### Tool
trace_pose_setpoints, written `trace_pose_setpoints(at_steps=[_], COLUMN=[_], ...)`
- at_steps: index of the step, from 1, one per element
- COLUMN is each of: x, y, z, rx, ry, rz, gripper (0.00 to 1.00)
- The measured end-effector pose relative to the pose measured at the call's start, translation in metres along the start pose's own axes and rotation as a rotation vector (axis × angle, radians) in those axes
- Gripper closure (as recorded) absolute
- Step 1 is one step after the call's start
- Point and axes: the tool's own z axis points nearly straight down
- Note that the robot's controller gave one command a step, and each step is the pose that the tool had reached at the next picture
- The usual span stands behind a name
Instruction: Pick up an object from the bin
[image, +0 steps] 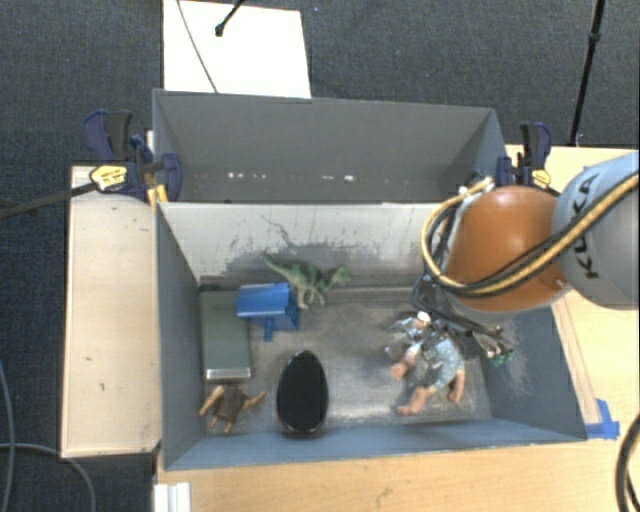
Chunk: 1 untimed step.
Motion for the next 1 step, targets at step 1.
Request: trace_pose_setpoints(at_steps=[1], x=[0.0499], y=[-0.0745], z=[0.0539], rx=[0.007], ry=[-0.014], rz=[-0.14], gripper=[1.0])
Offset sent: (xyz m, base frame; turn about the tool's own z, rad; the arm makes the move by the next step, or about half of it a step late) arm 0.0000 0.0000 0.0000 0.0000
